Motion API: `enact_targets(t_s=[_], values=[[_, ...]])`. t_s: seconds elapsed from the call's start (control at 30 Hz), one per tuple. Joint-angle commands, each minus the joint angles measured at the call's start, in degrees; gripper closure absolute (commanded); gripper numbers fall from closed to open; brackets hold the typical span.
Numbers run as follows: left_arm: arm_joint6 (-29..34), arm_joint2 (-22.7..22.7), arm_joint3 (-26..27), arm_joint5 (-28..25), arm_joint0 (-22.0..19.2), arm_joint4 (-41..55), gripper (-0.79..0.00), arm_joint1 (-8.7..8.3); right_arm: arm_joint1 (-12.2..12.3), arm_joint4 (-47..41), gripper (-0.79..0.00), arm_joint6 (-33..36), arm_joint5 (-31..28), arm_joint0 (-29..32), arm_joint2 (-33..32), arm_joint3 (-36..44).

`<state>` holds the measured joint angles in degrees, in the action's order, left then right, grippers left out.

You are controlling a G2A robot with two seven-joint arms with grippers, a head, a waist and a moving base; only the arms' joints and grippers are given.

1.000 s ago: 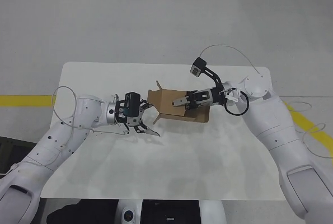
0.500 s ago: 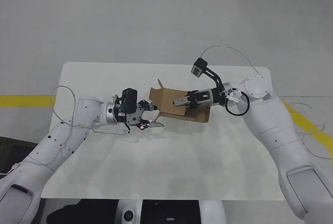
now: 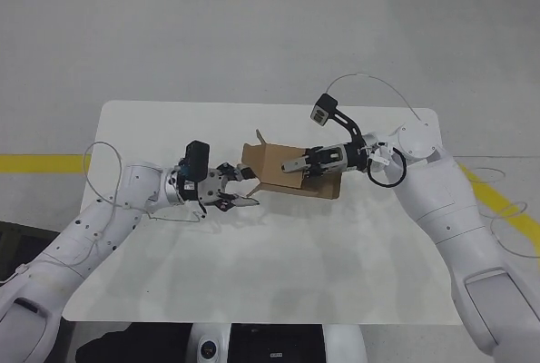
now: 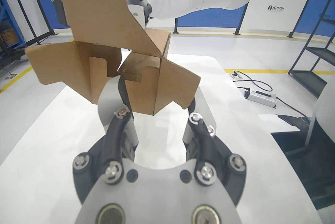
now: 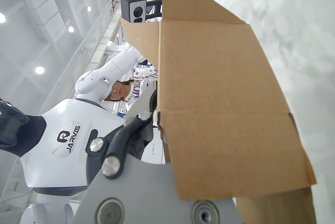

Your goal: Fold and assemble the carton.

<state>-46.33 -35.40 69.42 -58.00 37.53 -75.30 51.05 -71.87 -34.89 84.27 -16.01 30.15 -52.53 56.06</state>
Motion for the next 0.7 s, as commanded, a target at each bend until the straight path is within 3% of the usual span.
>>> enact_targets(t_s=[0.0,0.27,0.67], values=[[0.05,0.5,-0.49,0.0,-0.43,1.45,-0.403,-0.27,-0.07,-0.03,0.0,0.17,0.13,-0.05,0.11,0.04],[0.05,2.27,-2.08,0.0,-1.79,6.43,-0.354,-0.76,-0.39,0.05,0.0,0.85,0.42,-0.46,0.54,0.01],[3.6,4.05,-1.19,0.0,-4.03,10.71,-0.308,0.25,-0.85,-0.02,0.0,1.3,0.32,-0.69,1.0,-0.19]])
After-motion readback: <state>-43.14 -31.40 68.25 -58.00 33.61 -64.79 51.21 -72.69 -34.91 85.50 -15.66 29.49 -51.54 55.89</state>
